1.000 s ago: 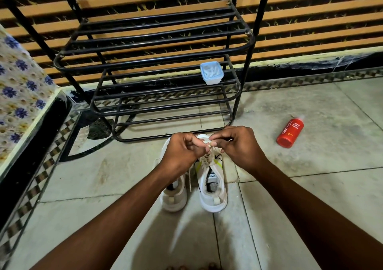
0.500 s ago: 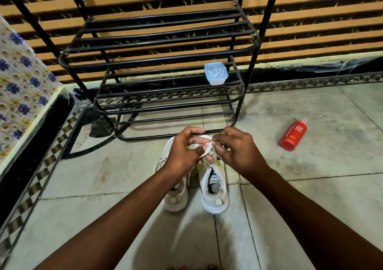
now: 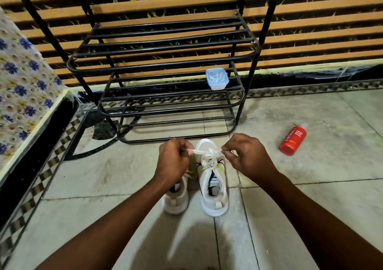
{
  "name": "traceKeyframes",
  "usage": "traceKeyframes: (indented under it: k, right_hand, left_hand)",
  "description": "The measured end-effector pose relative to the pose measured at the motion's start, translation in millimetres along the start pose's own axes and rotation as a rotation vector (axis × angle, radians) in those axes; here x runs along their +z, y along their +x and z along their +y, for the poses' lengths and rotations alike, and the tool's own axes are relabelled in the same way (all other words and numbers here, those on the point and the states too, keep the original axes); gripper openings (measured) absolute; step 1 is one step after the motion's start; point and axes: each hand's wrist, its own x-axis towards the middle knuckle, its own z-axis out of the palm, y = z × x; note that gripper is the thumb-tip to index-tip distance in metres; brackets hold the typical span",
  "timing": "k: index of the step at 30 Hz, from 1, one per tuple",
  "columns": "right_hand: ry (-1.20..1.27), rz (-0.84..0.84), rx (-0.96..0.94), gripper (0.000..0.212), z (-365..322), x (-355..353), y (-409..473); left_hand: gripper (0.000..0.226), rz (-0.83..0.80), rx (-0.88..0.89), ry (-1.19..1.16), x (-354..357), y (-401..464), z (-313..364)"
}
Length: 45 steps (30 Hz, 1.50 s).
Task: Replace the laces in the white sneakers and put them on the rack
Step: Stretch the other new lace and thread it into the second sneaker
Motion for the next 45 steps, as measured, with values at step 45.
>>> traceKeyframes:
  k: [45]
  right_hand:
    - [-0.772,-0.442,0.278,0.023,46.8,2.3,-54.0]
  left_hand:
    - [0.043,-0.197,0.188,1.055,-28.0,-31.2,-58.6]
